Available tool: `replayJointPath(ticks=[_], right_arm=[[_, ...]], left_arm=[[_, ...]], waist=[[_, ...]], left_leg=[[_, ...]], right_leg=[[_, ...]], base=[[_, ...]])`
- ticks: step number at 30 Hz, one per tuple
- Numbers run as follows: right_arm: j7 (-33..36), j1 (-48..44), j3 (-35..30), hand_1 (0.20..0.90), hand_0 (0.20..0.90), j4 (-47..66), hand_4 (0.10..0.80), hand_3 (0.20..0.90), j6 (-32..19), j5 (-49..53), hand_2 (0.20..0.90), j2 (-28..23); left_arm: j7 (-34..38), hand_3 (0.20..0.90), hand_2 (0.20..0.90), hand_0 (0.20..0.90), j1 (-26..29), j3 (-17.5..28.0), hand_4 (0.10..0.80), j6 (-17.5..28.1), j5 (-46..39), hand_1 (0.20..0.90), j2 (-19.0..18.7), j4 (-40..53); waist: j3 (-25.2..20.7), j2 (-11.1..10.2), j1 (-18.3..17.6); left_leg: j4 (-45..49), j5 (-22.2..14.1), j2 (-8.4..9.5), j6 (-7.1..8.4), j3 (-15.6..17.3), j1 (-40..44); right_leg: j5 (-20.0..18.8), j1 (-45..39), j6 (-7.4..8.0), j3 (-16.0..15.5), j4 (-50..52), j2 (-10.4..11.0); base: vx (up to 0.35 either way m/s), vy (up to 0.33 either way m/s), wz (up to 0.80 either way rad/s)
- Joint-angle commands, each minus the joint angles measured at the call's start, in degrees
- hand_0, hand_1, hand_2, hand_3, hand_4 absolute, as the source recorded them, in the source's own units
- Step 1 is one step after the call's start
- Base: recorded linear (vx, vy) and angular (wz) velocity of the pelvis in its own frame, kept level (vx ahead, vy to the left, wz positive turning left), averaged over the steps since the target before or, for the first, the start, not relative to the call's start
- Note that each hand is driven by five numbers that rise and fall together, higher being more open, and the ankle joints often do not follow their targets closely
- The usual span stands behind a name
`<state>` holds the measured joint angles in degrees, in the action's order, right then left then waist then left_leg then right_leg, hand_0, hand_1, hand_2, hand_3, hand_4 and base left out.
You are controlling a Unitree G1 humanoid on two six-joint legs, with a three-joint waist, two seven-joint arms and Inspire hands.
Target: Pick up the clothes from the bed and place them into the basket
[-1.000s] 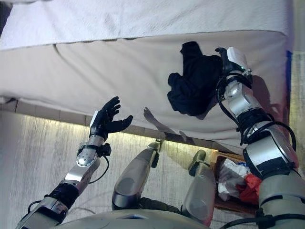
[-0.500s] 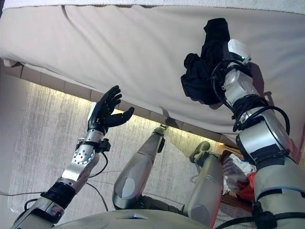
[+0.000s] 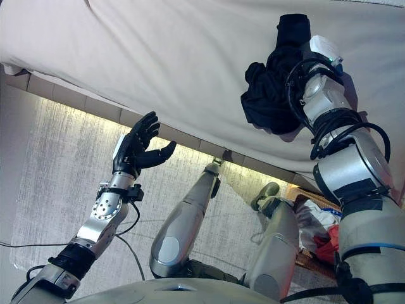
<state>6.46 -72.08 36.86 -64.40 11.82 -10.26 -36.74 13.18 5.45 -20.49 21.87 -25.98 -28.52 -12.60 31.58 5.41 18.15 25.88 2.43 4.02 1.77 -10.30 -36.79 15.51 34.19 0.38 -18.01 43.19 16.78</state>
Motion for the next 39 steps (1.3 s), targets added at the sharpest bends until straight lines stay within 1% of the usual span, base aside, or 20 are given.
replayJointPath(ticks=[1, 5, 10, 15, 16, 18, 19, 20, 24, 29, 34, 39], right_arm=[[1.7, 1.2, 0.9, 0.3, 0.3, 2.0, 0.1, 0.2, -2.3, 2.3, 0.3, 0.0], [3.4, 2.4, -0.4, 0.3, 0.3, 2.9, 0.1, 0.2, -3.4, 4.3, 0.3, -0.6], [3.9, 3.3, -1.8, 0.3, 0.3, 4.9, 0.1, 0.2, -4.6, 6.6, 0.3, -1.6], [3.1, 5.8, -4.7, 0.3, 0.3, 9.5, 0.1, 0.2, -6.4, 13.2, 0.3, -3.8], [2.9, 6.7, -5.5, 0.3, 0.3, 10.7, 0.1, 0.2, -7.0, 14.7, 0.3, -4.3], [2.6, 9.4, -7.7, 0.3, 0.3, 14.2, 0.1, 0.2, -8.1, 17.6, 0.3, -5.6], [2.3, 10.0, -8.2, 0.3, 0.3, 15.0, 0.1, 0.2, -7.9, 17.7, 0.3, -5.8], [2.5, 12.3, -9.6, 0.3, 0.3, 17.9, 0.1, 0.2, -7.9, 18.6, 0.3, -6.8], [1.3, 17.3, -13.2, 0.3, 0.3, 23.2, 0.1, 0.2, -8.3, 20.3, 0.3, -9.6], [0.9, 25.6, -20.3, 0.3, 0.3, 27.0, 0.1, 0.2, -9.8, 19.8, 0.3, -12.5], [2.1, 34.4, -27.6, 0.3, 0.3, 30.6, 0.1, 0.2, -10.3, 20.2, 0.3, -14.6], [3.7, 40.7, -33.5, 0.3, 0.3, 32.7, 0.1, 0.2, -10.0, 19.9, 0.3, -15.9]], left_arm=[[1.1, 0.9, 0.9, 0.9, 0.5, 1.0, 0.8, 6.4, 0.7, 0.9, -2.2, 7.0], [1.5, 0.9, 0.9, 0.9, 0.6, 1.3, 0.8, 6.6, 0.8, 0.9, -2.3, 6.3], [0.9, 0.9, 0.9, 0.9, 1.3, 1.8, 0.8, 6.6, 1.1, 0.9, -2.2, 4.8], [0.9, 0.9, 0.9, 0.9, 2.0, 2.9, 0.8, 5.3, 2.1, 0.9, -1.7, 3.7], [1.1, 0.9, 0.9, 0.9, 2.1, 3.1, 0.8, 4.7, 2.4, 0.9, -1.5, 3.6], [1.0, 0.9, 0.9, 0.9, 1.8, 3.5, 0.8, 3.3, 3.2, 0.9, -1.1, 2.6], [1.2, 0.9, 0.9, 0.9, 1.8, 3.5, 0.8, 3.0, 3.5, 0.9, -1.0, 2.4], [1.3, 0.9, 0.9, 0.9, 1.5, 3.6, 0.8, 1.6, 4.1, 0.9, -0.7, 1.7], [-0.1, 0.9, 0.9, 0.9, 0.3, 3.7, 0.8, -0.9, 4.7, 0.9, 0.0, -0.7], [-2.0, 0.9, 0.9, 0.9, -1.3, 3.6, 0.8, -0.9, 4.9, 0.9, 1.3, -3.6], [-4.9, 0.9, 0.9, 0.9, -2.1, 4.2, 0.8, 0.2, 4.6, 0.9, 2.0, -6.4], [-7.9, 0.9, 0.9, 0.9, -2.0, 4.3, 0.8, -0.3, 4.7, 0.9, 2.6, -10.2]], waist=[[-1.8, 1.2, 0.5], [-1.8, 0.5, -0.2], [-1.8, -0.6, -1.4], [-1.8, -2.6, -3.7], [-2.6, -3.1, -4.4], [-5.2, -4.6, -6.0], [-5.7, -4.9, -6.4], [-7.9, -5.8, -7.7], [-13.5, -7.5, -10.7], [-19.5, -8.3, -14.0], [-22.4, -8.8, -16.8], [-23.9, -9.2, -19.2]], left_leg=[[9.8, -12.5, 1.71, -4.76, 3.9, 0.1], [8.8, -12.7, 1.19, -4.61, 4.3, 2.8], [6.4, -12.8, 0.1, -4.09, 4.8, 8.5], [0.9, -12.4, -2.14, -3.2, 7.2, 18.0], [-0.9, -10.8, -2.55, -3.28, 7.9, 19.1], [-4.0, -10.6, -3.96, -2.85, 9.8, 23.1], [-4.6, -10.6, -4.23, -2.77, 10.2, 23.8], [-6.9, -10.3, -4.85, -2.52, 11.4, 26.6], [-12.9, -9.0, -5.7, -2.11, 13.9, 32.4], [-19.1, -8.3, -6.39, -1.93, 16.9, 38.4], [-24.4, -7.6, -7.24, -1.65, 18.7, 42.7], [-28.0, -7.0, -7.78, -1.36, 20.6, 45.2]], right_leg=[[-1.8, -2.7, -1.6, -1.0, -2.1, -4.0], [-2.0, -5.2, -1.68, -0.9, -3.5, -4.2], [-2.5, -11.0, -1.83, -0.5, -7.4, -5.0], [-4.2, -20.3, -1.52, 1.0, -15.5, -6.6], [-5.8, -21.4, -1.78, 0.9, -18.0, -6.9], [-6.9, -25.2, -1.37, 1.8, -22.5, -7.7], [-7.1, -25.9, -1.28, 2.1, -23.4, -7.8], [-8.1, -28.5, -0.88, 3.2, -26.6, -8.4], [-10.6, -32.7, 0.49, 5.9, -32.7, -9.5], [-13.0, -35.9, 2.15, 8.8, -37.5, -10.3], [-15.0, -38.0, 3.52, 11.2, -41.3, -10.5], [-16.6, -38.6, 4.54, 13.3, -43.8, -10.9]], base=[[0.0, 0.0, 0.0], [-0.03, -0.024, -0.04], [-0.012, -0.036, -0.11], [0.024, -0.035, -0.24], [0.057, -0.007, -0.43], [0.107, -0.012, -0.34], [0.171, -0.017, -0.37], [0.177, -0.008, -0.34], [0.177, 0.014, -0.38], [0.104, 0.035, -0.39], [0.016, 0.018, -0.23], [-0.023, 0.006, -0.28]])
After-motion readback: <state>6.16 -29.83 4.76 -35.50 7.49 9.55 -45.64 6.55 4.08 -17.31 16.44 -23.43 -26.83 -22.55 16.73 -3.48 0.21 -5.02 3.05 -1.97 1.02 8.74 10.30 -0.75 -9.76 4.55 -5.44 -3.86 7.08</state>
